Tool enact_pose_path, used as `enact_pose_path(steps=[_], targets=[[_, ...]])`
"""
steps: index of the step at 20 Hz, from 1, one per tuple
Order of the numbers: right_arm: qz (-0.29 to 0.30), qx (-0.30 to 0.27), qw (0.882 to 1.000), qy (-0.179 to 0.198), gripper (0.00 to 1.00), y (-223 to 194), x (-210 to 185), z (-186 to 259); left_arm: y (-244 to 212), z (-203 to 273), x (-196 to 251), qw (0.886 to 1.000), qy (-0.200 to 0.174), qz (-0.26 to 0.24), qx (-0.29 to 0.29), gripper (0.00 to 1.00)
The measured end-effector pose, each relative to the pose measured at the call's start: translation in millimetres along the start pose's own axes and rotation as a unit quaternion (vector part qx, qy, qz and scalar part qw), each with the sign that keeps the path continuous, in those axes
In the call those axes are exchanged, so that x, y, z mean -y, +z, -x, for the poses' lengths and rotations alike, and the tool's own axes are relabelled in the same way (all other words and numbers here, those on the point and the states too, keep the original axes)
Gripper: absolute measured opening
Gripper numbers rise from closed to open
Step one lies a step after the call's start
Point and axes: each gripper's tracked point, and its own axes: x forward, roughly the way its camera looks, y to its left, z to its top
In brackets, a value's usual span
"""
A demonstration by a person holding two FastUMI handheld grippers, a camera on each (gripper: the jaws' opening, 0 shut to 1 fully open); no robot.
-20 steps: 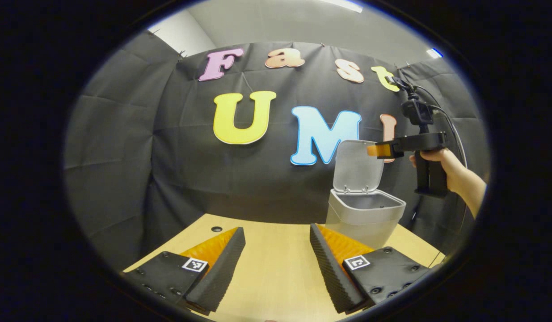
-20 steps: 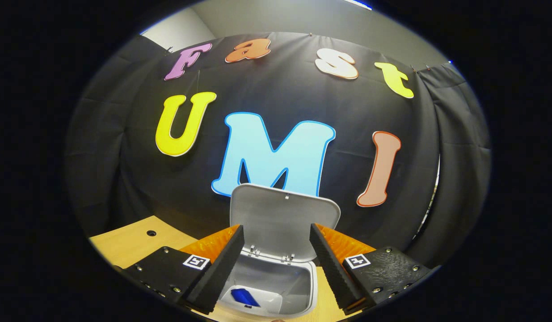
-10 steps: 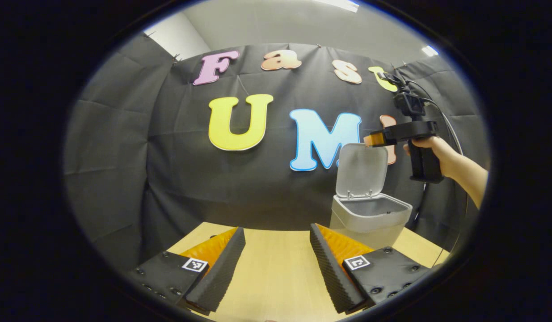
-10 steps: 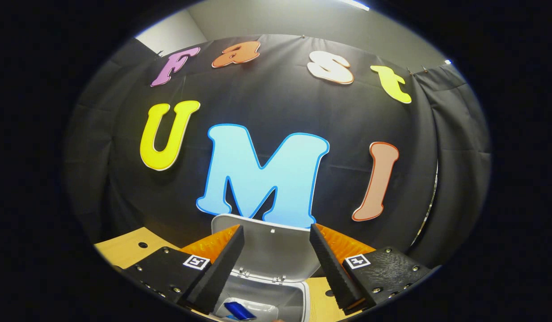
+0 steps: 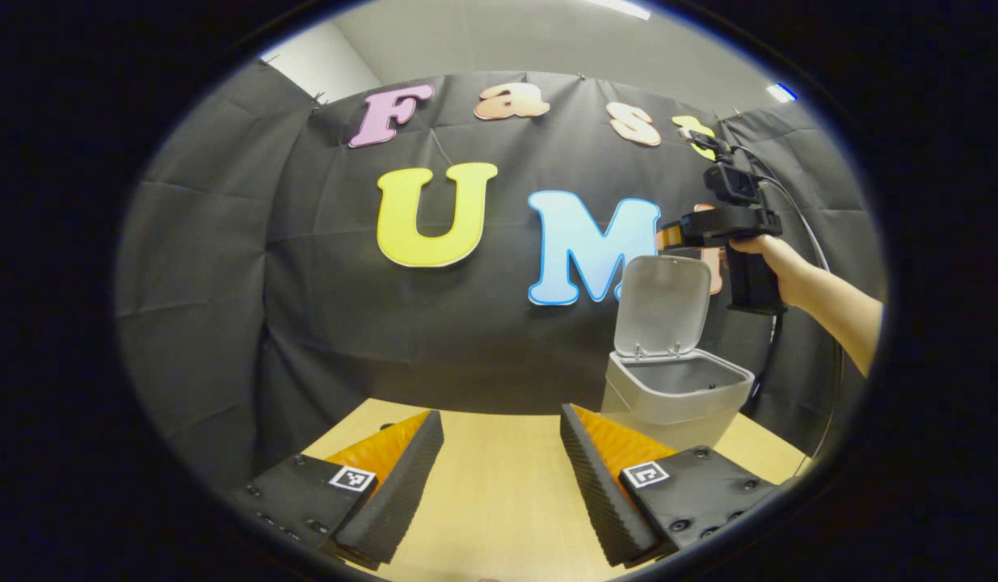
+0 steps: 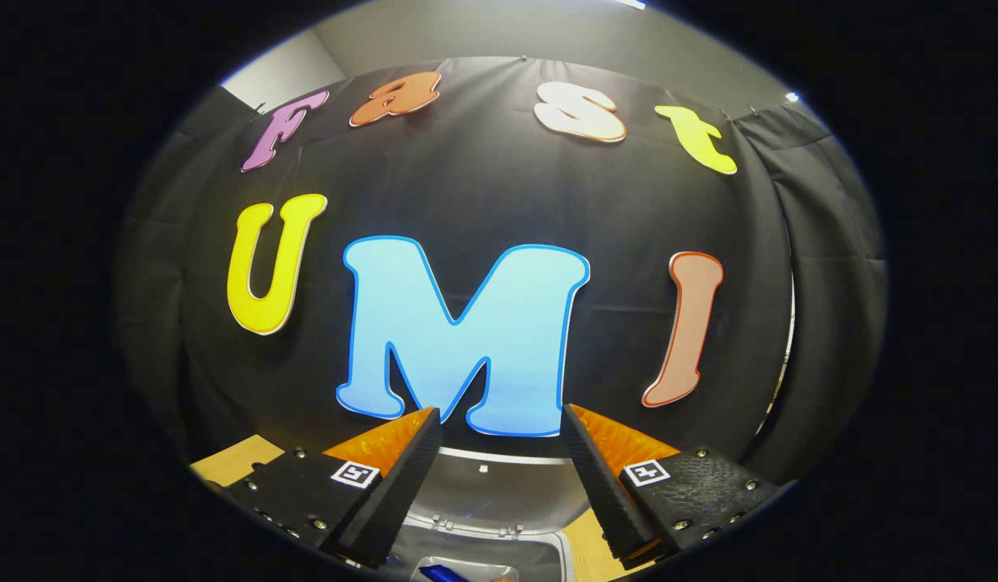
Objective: Press the lid of the desktop garbage bin to open it, pick up the crumpled paper on the desktop and throw it into the bin, then pick up the pop can on the desktop and drop it into the bin, and finally close the garbage bin lid.
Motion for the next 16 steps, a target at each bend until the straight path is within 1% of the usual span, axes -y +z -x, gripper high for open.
enact_pose_path(steps=[4,9,13,16], targets=[[-0.012,-0.008,1.0,-0.001,0.95,-5,1,-5,-2,-1,-4,1.0,0.001,0.001,-0.002,0.95],[-0.005,-0.005,1.0,0.01,0.95,-8,-1,3,-3,1,-7,1.0,0.003,0.007,0.002,0.95],[0.007,0.018,1.0,0.012,0.95,-9,-2,16,-11,-1,5,1.0,-0.018,0.005,0.012,0.96],[0.013,0.018,1.0,0.008,0.95,-15,-4,28,-10,-1,14,0.999,-0.032,-0.001,0.014,0.95]])
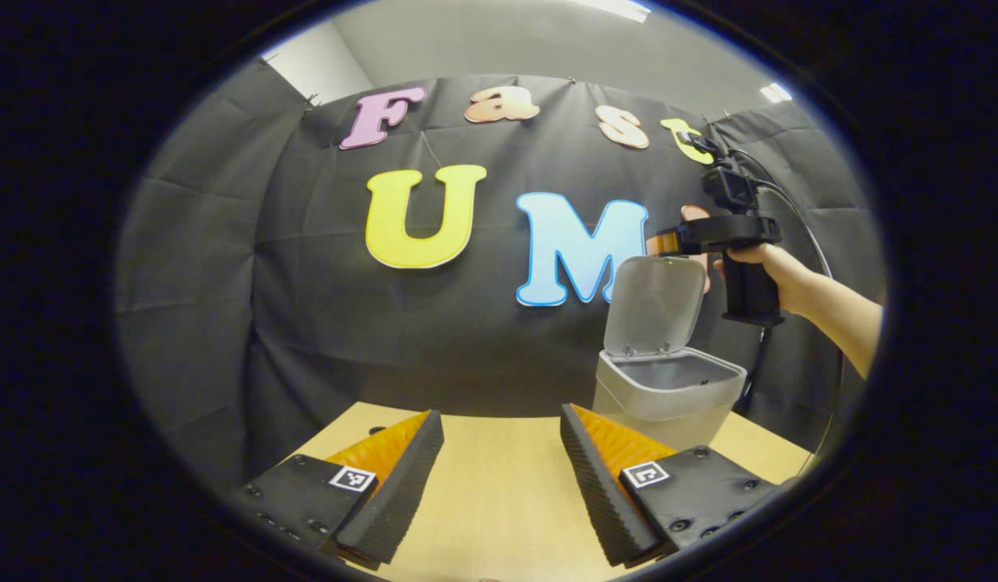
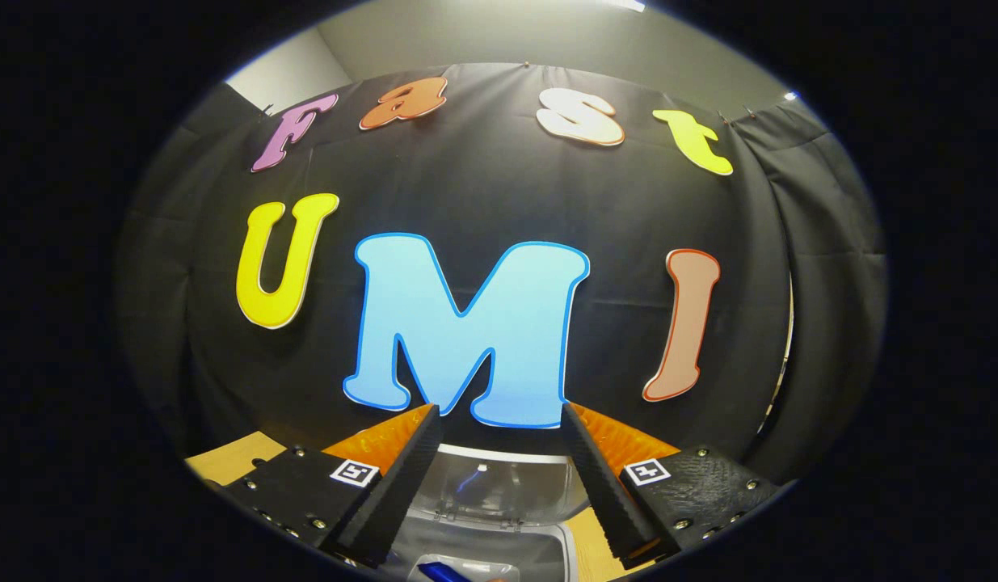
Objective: Press the lid of the desktop garbage bin to open it, pick up the crumpled paper on the desktop and throw it into the bin, then pick up the pop can on the desktop and drop it into the bin, and finally close the garbage bin lid.
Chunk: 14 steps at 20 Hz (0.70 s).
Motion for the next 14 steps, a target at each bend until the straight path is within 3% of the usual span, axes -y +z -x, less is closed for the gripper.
enact_pose_path(steps=[14], targets=[[-0.014,-0.019,1.0,0.001,0.95,-31,-9,53,-10,19,14,1.0,-0.016,-0.003,-0.005,0.96]])
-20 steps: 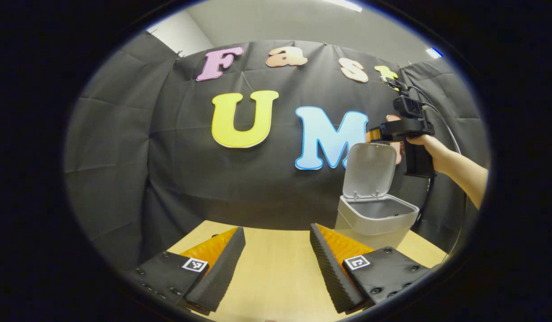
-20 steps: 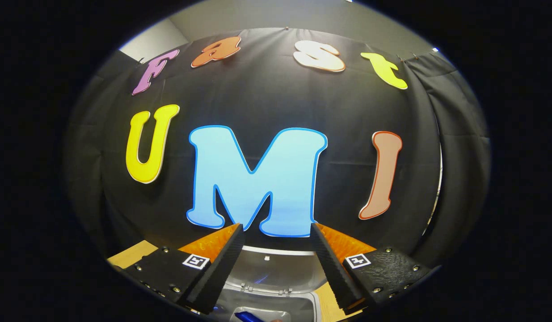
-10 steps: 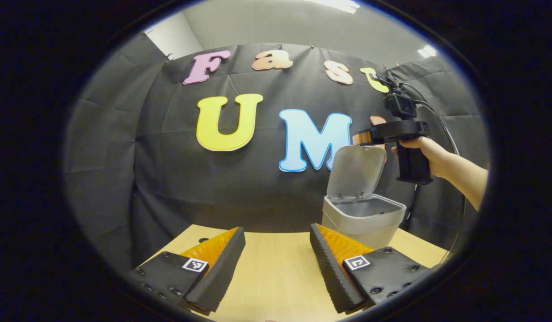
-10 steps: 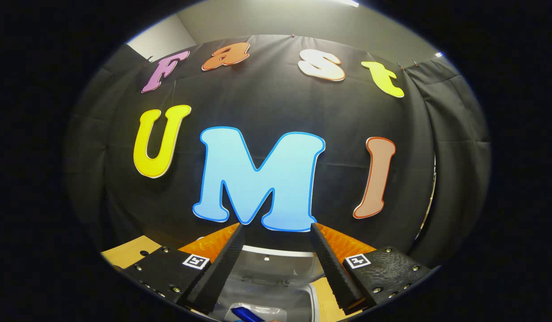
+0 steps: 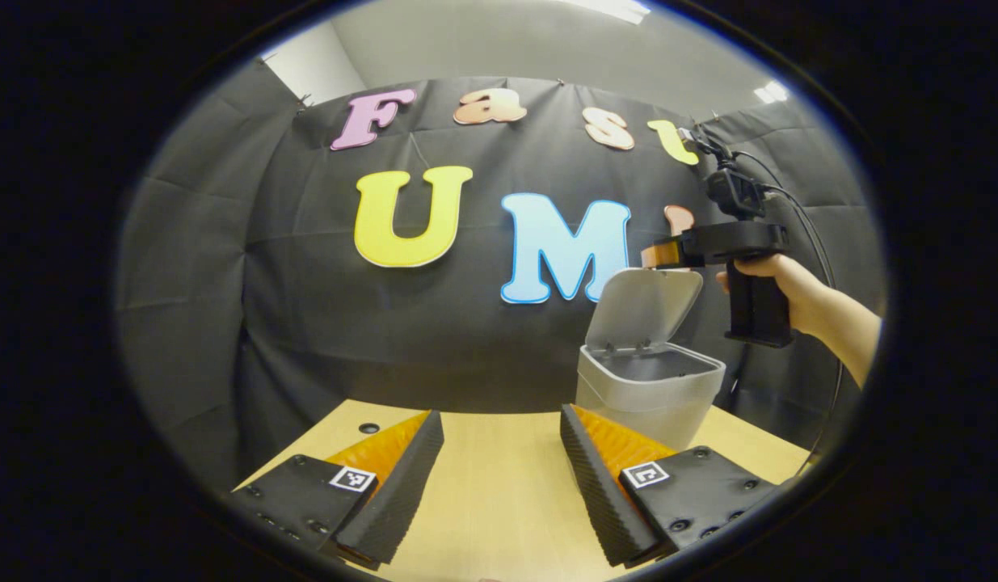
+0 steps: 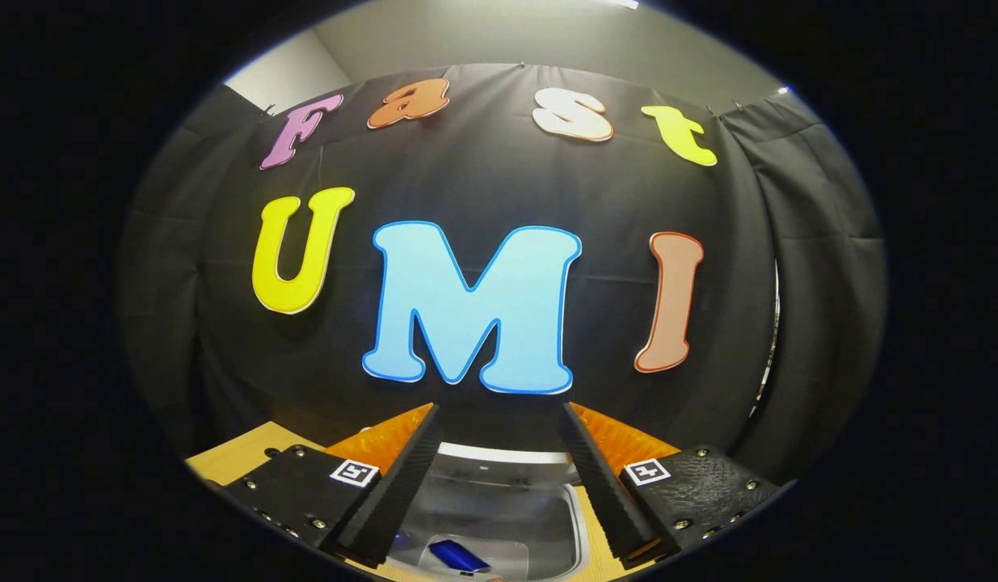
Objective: Press the lid of the desktop garbage bin to open it, pick up the crumpled paper on the desktop and throw it into the bin, then pick up the pop can on the desktop and drop it into the bin, and finally close the garbage bin lid.
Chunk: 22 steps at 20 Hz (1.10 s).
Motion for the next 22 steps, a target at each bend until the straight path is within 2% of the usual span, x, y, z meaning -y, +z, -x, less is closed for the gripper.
enact_pose_path(steps=[7,13,22], targets=[[-0.027,-0.04,0.999,0.014,0.95,-34,-8,18,-4,3,9,1.0,-0.006,0.005,-0.004,0.95],[-0.05,-0.105,0.993,0.025,0.95,-85,-18,21,-7,2,9,1.0,-0.005,0.003,-0.009,0.95],[-0.041,-0.138,0.989,0.024,0.95,-135,-26,10,-11,-3,7,1.0,0.001,0.007,-0.014,0.95]])
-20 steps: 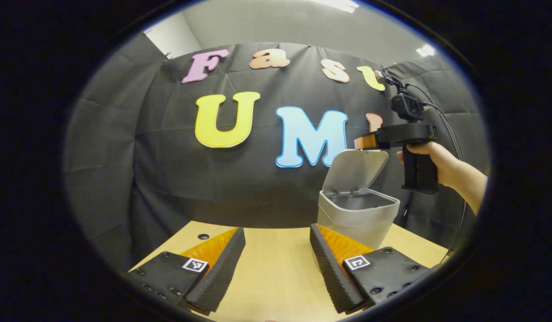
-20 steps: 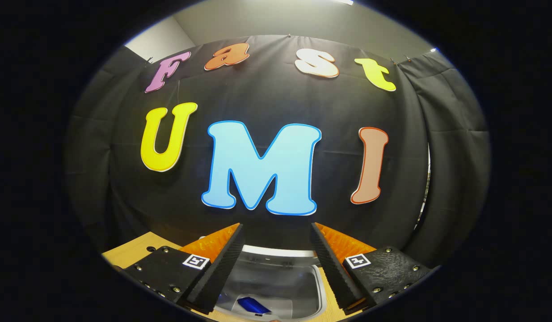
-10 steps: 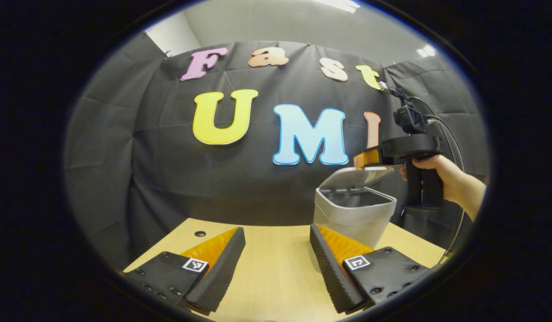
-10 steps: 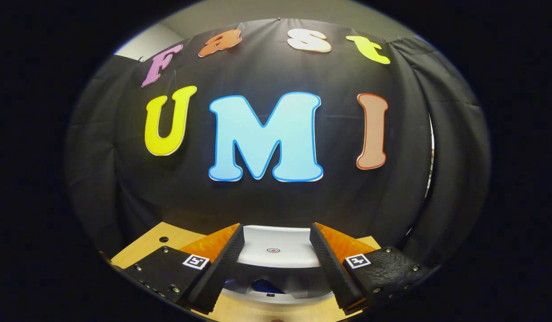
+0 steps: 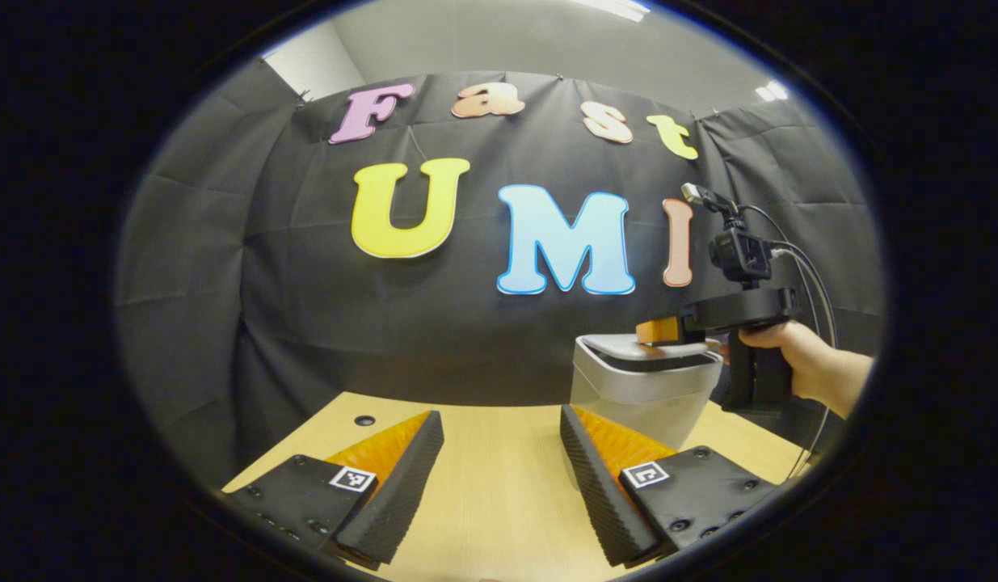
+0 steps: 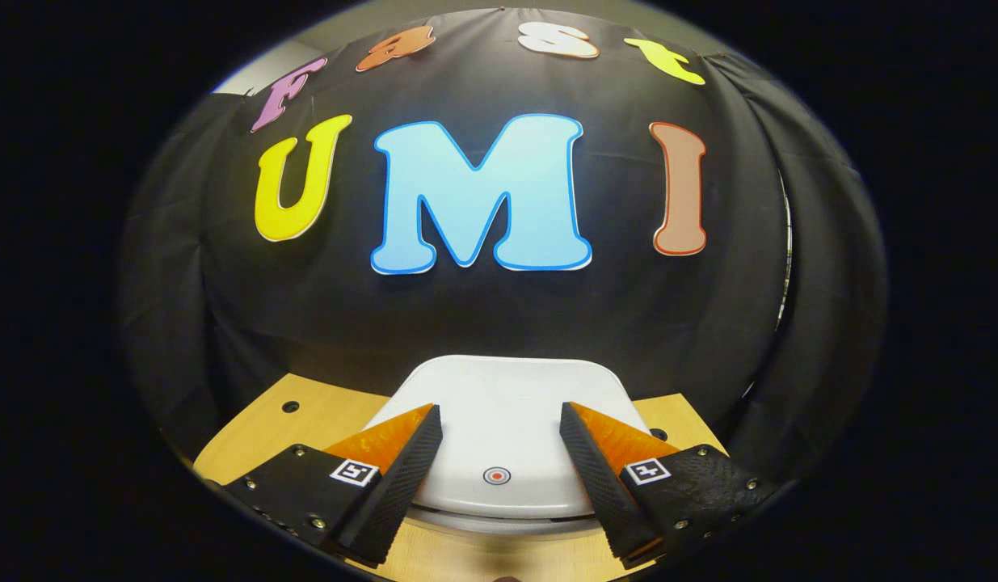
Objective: Press the lid of the desktop garbage bin to open it, pick up the crumpled paper on the desktop and throw it into the bin, then pick up the pop can on the desktop and drop it into the bin, and finally close the garbage bin lid.
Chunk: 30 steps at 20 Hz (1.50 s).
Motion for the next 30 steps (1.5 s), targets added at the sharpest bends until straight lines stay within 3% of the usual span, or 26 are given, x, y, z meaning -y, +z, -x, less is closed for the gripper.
enact_pose_path(steps=[14,21,30], targets=[[0.003,0.103,0.995,0.005,0.95,1,-2,-14,-7,-10,1,1.0,0.004,0.013,-0.005,0.95],[0.039,0.124,0.991,0.022,0.95,-3,-4,-17,-9,-15,-1,1.0,0.004,0.009,-0.008,0.95],[0.02,0.151,0.988,0.021,0.96,-2,-1,-19,5,-10,-2,1.0,0.008,-0.003,0.003,0.95]])
